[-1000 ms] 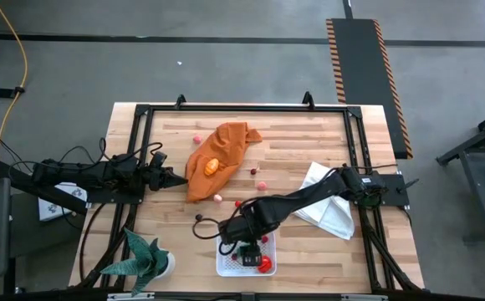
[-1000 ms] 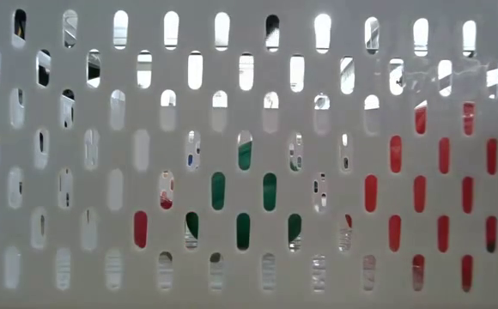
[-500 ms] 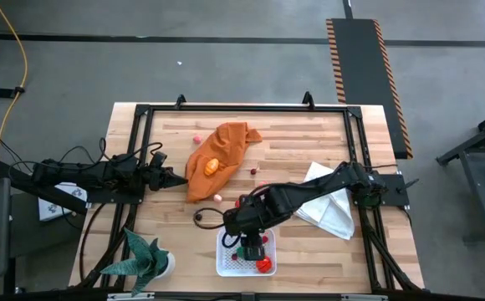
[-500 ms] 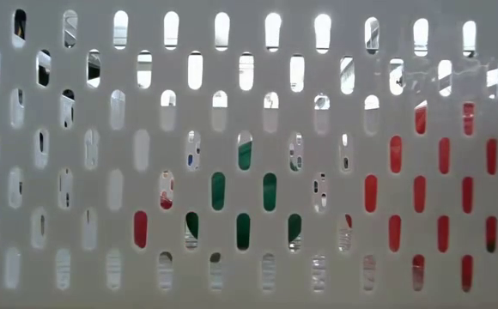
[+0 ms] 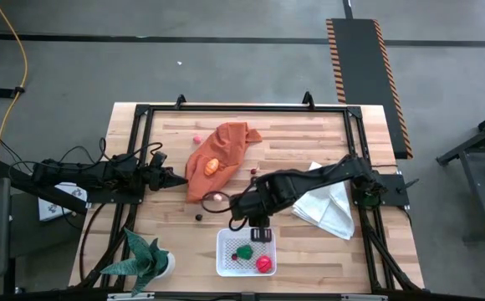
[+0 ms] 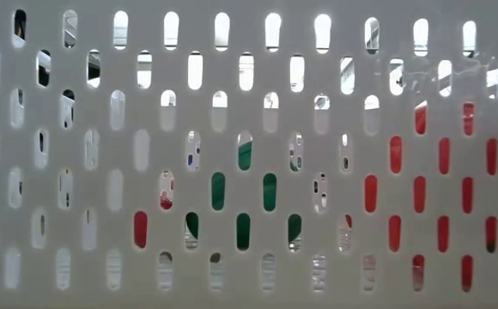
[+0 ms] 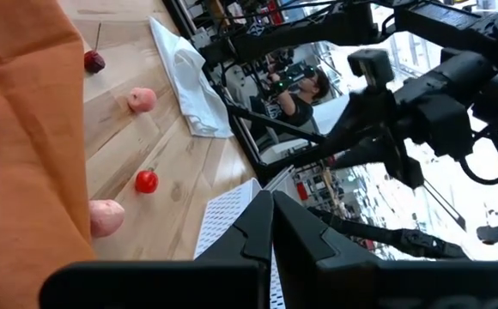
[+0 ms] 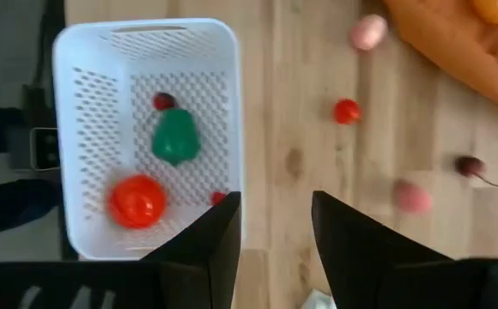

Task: Pick and placing Produce into tupperware
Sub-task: Put the right peach into the white bin

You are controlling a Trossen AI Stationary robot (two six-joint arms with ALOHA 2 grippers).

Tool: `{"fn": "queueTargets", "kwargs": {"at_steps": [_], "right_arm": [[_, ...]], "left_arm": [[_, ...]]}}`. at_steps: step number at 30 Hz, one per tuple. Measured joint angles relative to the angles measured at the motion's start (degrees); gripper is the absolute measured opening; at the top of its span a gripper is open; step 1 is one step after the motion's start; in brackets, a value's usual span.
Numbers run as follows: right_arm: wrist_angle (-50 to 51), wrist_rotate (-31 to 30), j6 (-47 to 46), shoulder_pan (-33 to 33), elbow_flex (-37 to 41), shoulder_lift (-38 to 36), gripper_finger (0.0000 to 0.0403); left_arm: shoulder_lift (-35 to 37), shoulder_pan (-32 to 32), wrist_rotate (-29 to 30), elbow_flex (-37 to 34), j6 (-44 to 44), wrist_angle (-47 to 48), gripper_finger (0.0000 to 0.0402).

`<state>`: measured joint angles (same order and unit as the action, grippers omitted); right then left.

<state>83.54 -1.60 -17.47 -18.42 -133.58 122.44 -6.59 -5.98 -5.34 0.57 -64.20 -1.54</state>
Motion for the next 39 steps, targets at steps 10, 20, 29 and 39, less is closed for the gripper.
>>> {"fn": "queueTargets", "kwargs": {"at_steps": [10,20,29,39], "right_arm": [[-1.7,0.0,0.2,0.5,6.0,-6.3,0.0134],[-23.4,2.6,-7.3,1.2,38.8,-24.8,0.0134],[-26.5,2.6,-8.7,5.3,57.1,-33.0,0.0134],[-36.3,3.9,-1.3,10.7,61.7,-33.1,0.0134]], "left_arm": [[0.0,0.0,0.0,0.0,0.0,0.0,0.0001],[0.0,0.0,0.0,0.0,0.0,0.0,0.0001],[0.0,0.0,0.0,0.0,0.0,0.0,0.0001],[0.0,0.0,0.0,0.0,0.0,0.0,0.0001]]}}
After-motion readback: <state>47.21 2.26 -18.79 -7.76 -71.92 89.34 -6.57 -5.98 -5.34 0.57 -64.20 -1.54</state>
